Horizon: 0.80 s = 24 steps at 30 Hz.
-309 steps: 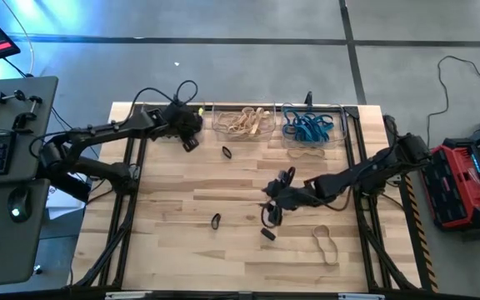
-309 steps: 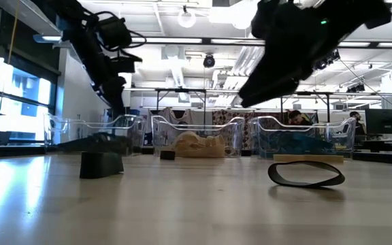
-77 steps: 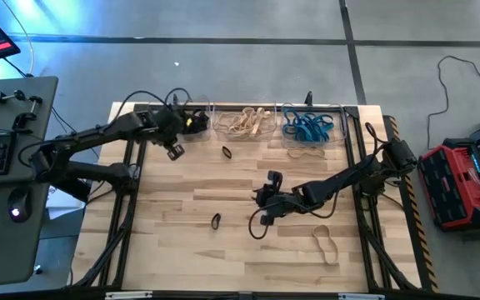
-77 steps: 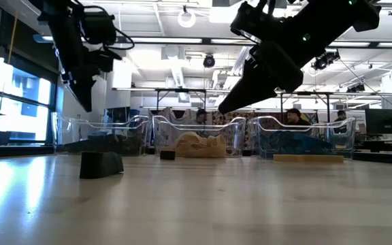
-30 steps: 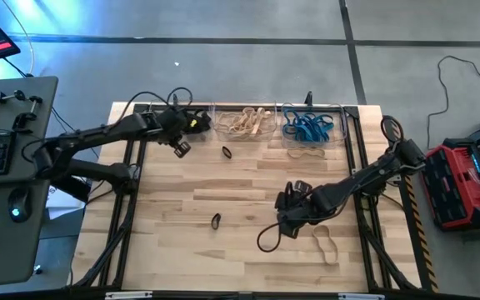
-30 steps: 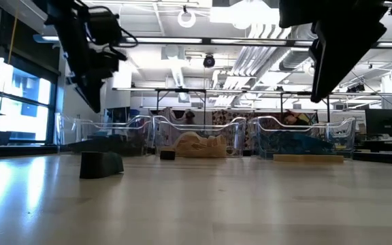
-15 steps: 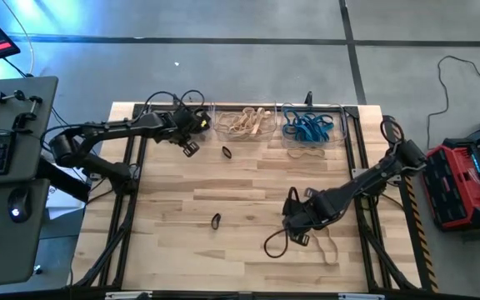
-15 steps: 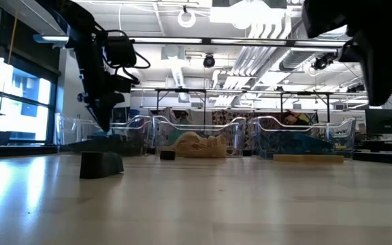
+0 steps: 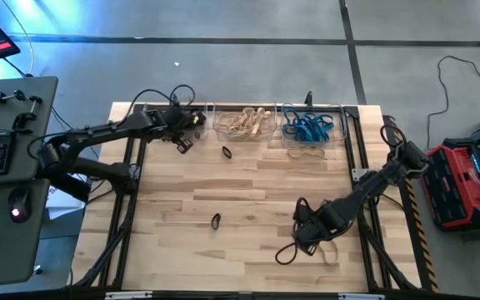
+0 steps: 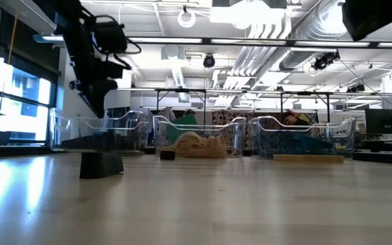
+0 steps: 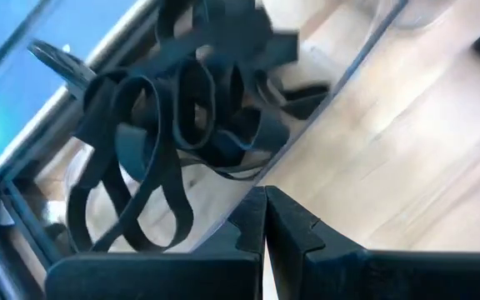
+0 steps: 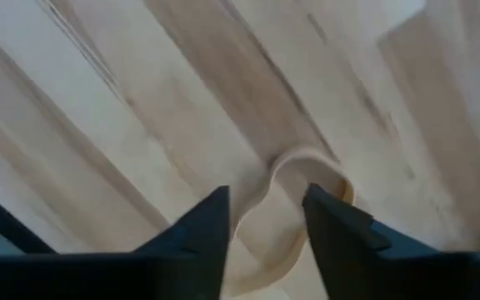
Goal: Sort rubber bands into baskets
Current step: Put the brown rubber band into the middle transparent bin
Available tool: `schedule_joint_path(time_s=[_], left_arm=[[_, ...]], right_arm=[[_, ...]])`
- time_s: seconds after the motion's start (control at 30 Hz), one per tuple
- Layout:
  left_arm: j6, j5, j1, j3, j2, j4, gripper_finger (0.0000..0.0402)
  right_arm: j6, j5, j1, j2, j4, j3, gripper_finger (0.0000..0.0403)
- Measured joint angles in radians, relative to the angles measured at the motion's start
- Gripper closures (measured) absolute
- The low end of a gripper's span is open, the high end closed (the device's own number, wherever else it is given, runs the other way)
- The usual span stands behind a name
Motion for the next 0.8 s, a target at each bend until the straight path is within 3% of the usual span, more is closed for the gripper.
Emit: schedule_joint_path(time_s=[0.23, 0.4, 0.6, 0.8], left_arm=[[-0.048, 0.002, -0.076, 0.0, -0.141, 0.015, 0.0402], [-0.08, 0.005, -0.172, 0.0, -0.223, 0.063, 0.0401], [-0.105, -0.005, -0.291, 0.0, -0.289, 0.136, 0.0401], [-0.106, -0.015, -0.412, -0.094, -0.337, 0.383, 0.0401]], right_arm=[[0.14, -0.029, 0.035, 0.0, 0.016, -0.055, 0.0172], [0.145, -0.09, 0.037, 0.001, 0.201, -0.187, 0.0164], [0.144, -0.063, 0.037, 0.001, 0.33, -0.287, 0.0222], [0.126, -0.06, 0.037, -0.002, 0.359, -0.346, 0.0349]])
